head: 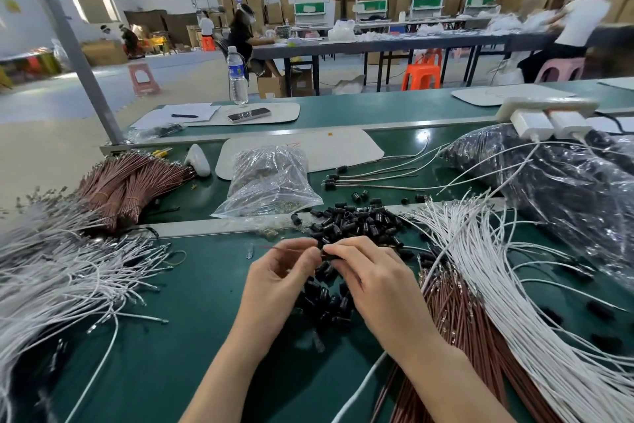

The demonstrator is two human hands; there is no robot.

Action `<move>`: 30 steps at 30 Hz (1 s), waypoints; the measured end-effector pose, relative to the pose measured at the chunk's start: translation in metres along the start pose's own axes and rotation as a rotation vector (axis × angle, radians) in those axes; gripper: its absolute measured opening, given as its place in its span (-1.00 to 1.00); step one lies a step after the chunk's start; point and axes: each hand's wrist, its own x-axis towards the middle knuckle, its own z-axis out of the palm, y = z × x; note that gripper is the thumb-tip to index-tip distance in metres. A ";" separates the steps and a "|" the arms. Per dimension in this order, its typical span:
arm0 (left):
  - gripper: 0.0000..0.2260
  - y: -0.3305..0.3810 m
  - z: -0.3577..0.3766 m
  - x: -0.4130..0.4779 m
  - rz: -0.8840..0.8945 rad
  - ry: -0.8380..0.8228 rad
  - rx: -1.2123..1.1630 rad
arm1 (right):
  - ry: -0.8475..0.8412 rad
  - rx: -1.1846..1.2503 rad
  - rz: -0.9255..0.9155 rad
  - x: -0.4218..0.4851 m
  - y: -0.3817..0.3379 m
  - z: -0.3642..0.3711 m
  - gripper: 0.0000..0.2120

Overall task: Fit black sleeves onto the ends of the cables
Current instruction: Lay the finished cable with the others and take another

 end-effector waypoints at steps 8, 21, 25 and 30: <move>-0.79 -0.002 -0.008 0.005 -0.087 0.135 -0.129 | 0.032 -0.009 0.065 0.001 0.004 -0.005 -0.74; -0.87 0.006 0.007 -0.008 0.096 0.133 0.286 | 0.153 -0.088 0.026 0.005 0.015 -0.018 -0.77; -0.83 0.014 0.020 -0.001 0.159 0.069 0.401 | 0.305 -0.128 0.084 0.010 0.028 -0.034 -0.75; -0.72 0.034 0.089 0.045 0.034 -0.225 0.627 | 0.470 -0.298 0.082 0.013 0.035 -0.044 -0.77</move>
